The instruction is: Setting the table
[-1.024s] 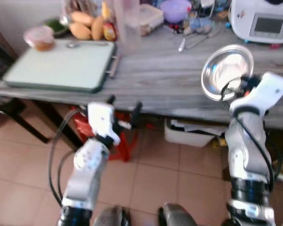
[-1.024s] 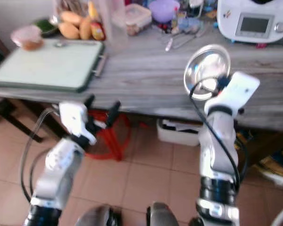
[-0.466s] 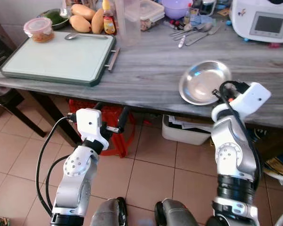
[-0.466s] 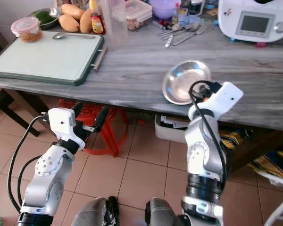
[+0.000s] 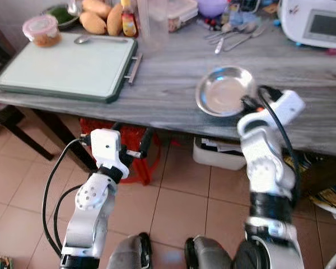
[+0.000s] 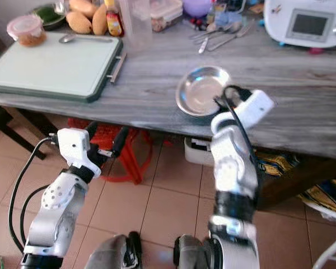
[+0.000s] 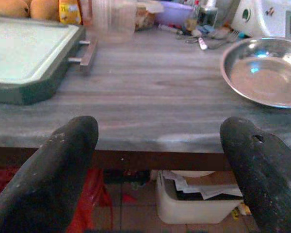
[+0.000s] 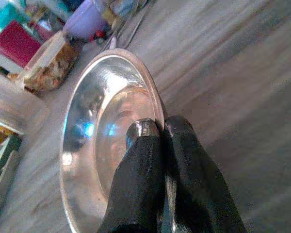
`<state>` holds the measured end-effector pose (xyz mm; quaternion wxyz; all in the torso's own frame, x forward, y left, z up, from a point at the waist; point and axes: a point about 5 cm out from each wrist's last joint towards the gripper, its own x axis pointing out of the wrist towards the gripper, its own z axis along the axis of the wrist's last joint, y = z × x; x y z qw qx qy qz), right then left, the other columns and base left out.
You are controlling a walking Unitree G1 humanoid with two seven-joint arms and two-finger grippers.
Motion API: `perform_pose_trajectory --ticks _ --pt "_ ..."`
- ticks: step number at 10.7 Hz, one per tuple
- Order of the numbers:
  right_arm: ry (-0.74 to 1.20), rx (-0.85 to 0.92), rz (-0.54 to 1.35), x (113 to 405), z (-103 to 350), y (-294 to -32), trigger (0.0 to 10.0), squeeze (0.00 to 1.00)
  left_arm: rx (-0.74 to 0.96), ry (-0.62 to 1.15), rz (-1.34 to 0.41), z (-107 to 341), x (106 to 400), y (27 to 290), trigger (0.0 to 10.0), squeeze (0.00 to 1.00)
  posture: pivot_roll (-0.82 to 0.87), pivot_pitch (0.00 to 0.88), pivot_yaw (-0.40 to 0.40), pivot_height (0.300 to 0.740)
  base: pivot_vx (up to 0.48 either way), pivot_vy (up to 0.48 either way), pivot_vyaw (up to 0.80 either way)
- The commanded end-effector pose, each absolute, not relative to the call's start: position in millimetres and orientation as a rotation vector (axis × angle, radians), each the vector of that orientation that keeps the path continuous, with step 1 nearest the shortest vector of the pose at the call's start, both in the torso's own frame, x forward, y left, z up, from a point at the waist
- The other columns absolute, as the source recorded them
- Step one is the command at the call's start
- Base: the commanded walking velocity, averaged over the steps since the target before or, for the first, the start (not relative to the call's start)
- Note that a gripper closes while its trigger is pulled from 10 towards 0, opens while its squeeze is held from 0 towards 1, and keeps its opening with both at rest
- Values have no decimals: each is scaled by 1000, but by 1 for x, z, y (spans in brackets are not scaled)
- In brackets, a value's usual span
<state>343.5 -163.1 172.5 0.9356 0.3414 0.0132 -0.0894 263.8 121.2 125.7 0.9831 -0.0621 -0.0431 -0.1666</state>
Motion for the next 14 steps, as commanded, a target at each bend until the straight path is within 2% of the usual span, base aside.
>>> perform_pose_trajectory --ticks 1,3,4,5,6,7,9,11,12,13,14 --pt "46 736 -170 347 172 -159 10000 0 -103 -78 -328 126 261 123 10000 0 -58 196 46 740 0 0 0" --pt "79 759 -137 349 173 -146 10000 0 -100 -76 -327 126 260 124 10000 0 -57 199 41 740 0 0 0" --pt "98 779 -128 348 172 -141 10000 90 -102 -73 -325 125 259 123 10000 0 -61 198 41 740 0 0 0" --pt "103 784 -120 346 173 -137 10000 94 -104 -70 -327 125 258 122 10000 0 -64 199 42 740 0 0 0" --pt "107 783 -124 343 172 -138 10000 176 -104 -69 -332 125 259 121 10000 0 -69 199 43 740 0 0 0" --pt "107 775 -143 341 170 -143 10000 1000 -105 -70 -335 125 260 120 10000 0 -73 200 44 740 0 0 0" --pt "95 755 -155 340 171 -147 10000 1000 -106 -69 -337 125 260 119 10000 0 -76 202 43 740 0 0 0" --pt "28 645 -161 340 179 -158 10000 1000 -90 -66 -319 124 260 120 10000 0 -76 203 41 740 0 0 0" --pt "-18 581 -157 340 186 -159 10000 424 -91 -67 -318 124 260 120 10000 0 -74 204 41 740 0 0 0" --pt "-48 532 -143 340 190 -160 10000 0 -91 -68 -315 124 260 120 10000 0 -72 205 41 740 0 0 0" --pt "-85 463 -134 338 194 -160 10000 0 -89 -70 -308 125 260 122 10000 0 -70 206 41 740 0 0 0"
